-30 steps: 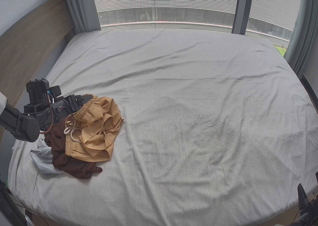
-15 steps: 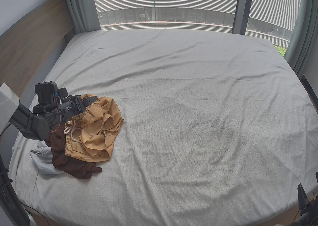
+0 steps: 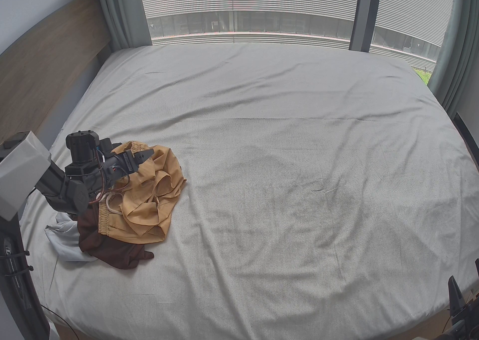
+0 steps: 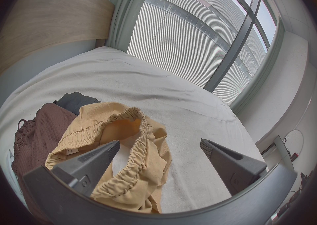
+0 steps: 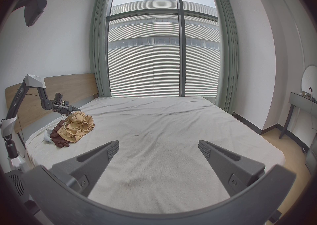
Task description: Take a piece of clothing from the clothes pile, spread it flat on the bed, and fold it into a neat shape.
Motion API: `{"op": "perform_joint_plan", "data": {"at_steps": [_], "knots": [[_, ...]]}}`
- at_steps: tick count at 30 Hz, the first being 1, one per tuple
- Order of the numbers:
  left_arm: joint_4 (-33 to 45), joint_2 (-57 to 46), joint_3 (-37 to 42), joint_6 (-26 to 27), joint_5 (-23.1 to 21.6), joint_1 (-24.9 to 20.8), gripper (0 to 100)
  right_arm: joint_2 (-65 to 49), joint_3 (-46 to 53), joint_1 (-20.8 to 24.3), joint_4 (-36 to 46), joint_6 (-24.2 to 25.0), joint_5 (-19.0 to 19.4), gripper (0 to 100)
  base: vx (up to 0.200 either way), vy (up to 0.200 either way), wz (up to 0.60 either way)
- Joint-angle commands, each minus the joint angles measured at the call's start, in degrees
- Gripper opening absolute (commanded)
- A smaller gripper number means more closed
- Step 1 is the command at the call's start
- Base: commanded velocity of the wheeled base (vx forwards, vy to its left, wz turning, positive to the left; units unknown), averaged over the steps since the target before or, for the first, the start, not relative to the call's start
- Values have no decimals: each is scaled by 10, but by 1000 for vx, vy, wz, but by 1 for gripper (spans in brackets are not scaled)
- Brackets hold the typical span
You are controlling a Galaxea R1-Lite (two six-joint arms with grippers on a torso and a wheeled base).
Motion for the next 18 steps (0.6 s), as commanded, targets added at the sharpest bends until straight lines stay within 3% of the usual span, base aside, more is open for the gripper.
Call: {"op": "perform_joint_plan", "data": {"at_steps": [1,15,16,18], "knots": [[-3,24,-17,0,1,-1,100,-8,10,0,0,0,-1,100,0,0,0],[-4,46,-68,-25,10,-8,100,-8,10,0,0,0,0,100,0,0,0],[-4,46,-68,-25,10,-8,0,-8,10,0,0,0,0,100,0,0,0],[-3,52,-70,-25,16,-7,0,-8,10,0,0,0,0,100,0,0,0]]}}
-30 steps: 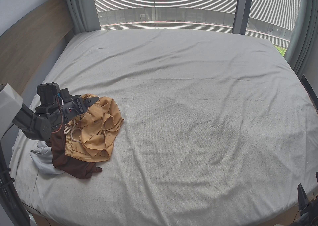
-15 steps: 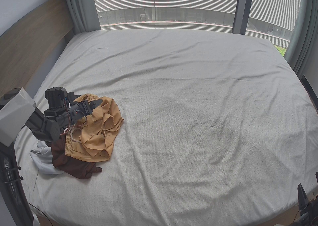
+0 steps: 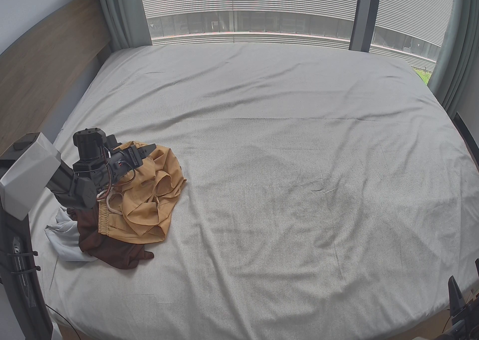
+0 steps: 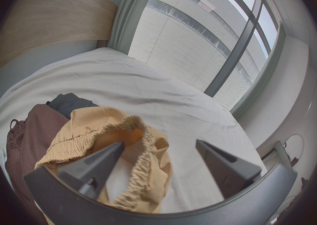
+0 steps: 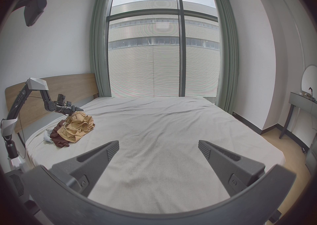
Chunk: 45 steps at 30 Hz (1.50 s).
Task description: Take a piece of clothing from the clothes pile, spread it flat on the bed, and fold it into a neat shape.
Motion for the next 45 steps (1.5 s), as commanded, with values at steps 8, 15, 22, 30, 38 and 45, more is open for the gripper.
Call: {"op": "perform_joint_plan", "data": {"at_steps": [8,15,22,30,38,45], "knots": [[0,21,-8,0,2,1,0,-8,10,0,0,1,0,100,0,0,0],[0,6,2,-64,-3,-2,0,-8,10,0,0,1,0,100,0,0,0],[0,-69,47,-155,-37,-5,0,-8,10,0,0,1,-1,100,0,0,0],[0,-134,110,-217,-85,-1,0,-8,10,0,0,0,-1,100,0,0,0],[-1,-172,182,-225,-188,5,0,-8,10,0,0,0,-1,100,0,0,0],[-2,-171,190,-266,-224,9,0,-8,10,0,0,0,-1,100,0,0,0]]}}
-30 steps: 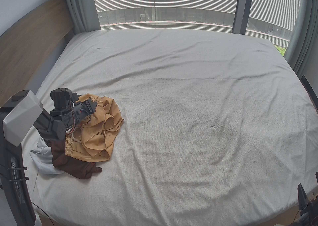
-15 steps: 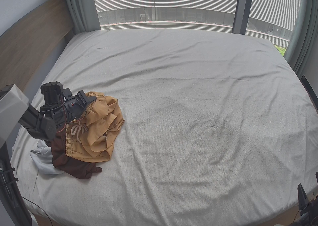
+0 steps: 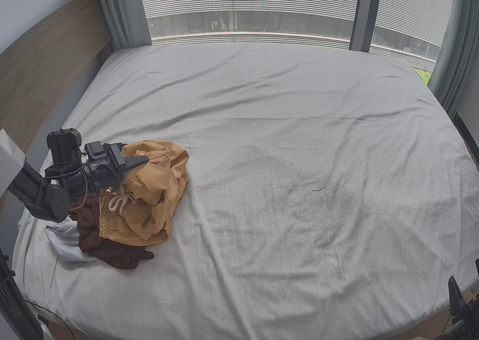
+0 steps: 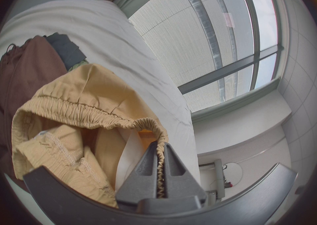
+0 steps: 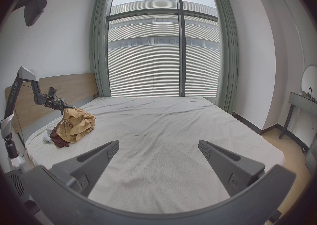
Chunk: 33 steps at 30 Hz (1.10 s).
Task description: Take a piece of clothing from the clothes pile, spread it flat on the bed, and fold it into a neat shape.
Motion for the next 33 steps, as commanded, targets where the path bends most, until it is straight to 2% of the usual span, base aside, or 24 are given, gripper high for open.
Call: {"op": "perform_joint_plan", "data": {"at_steps": [1,6,7,8,11,15,18,27,33], "knots": [[0,-10,5,-32,-3,3,0,-8,10,0,0,0,0,100,0,0,0],[-26,-10,-1,-105,-3,6,0,-8,10,0,0,0,0,100,0,0,0],[-26,-10,-1,-105,-3,6,0,-8,10,0,0,0,0,100,0,0,0],[-58,-8,0,-148,-2,7,0,-8,10,0,0,0,0,100,0,0,0],[-101,-7,0,-222,0,7,0,-8,10,0,0,0,0,100,0,0,0],[-141,-9,8,-291,1,0,0,-8,10,0,0,1,0,100,0,0,0],[-161,-9,19,-319,-1,-10,0,-8,10,0,0,0,0,100,0,0,0],[-239,-29,47,-420,0,-79,0,-8,10,0,0,0,0,100,0,0,0],[-267,-48,51,-468,2,-113,0,-8,10,0,0,0,0,100,0,0,0]]}}
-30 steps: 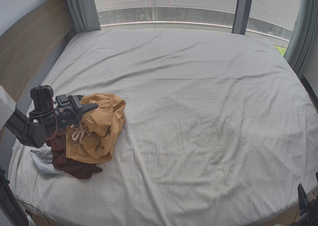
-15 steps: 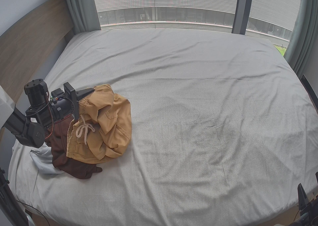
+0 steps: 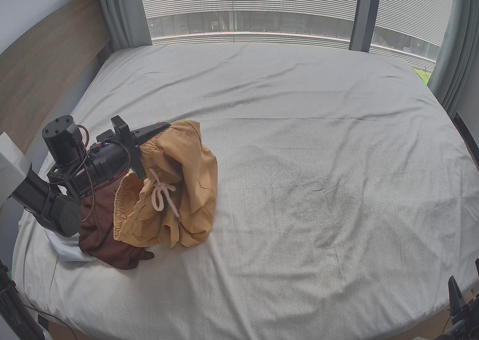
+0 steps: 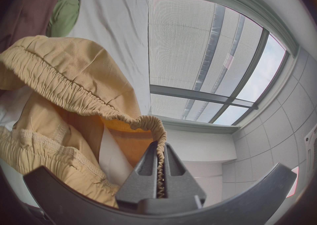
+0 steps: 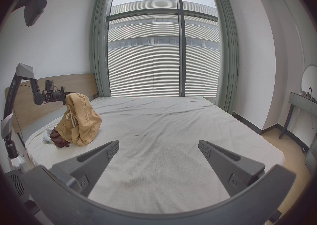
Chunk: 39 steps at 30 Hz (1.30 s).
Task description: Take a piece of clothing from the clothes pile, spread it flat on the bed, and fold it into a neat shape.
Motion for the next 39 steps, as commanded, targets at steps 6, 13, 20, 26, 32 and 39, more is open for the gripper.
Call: {"op": "perform_joint_plan", "data": {"at_steps": [6,13,20,26,32,39], "knots": [[-55,-41,7,-73,2,-50,0,-8,10,0,0,0,0,100,0,0,0],[-105,-48,15,-111,-1,-75,0,-8,10,0,0,0,0,100,0,0,0],[-136,-49,20,-116,-3,-102,0,-8,10,0,0,0,0,100,0,0,0],[-136,-42,5,-113,18,-139,0,-8,10,0,0,0,0,100,0,0,0],[-135,-29,-10,-112,40,-159,0,-8,10,0,0,0,0,100,0,0,0],[-136,-18,-27,-112,50,-182,0,-8,10,0,0,0,0,100,0,0,0]]}}
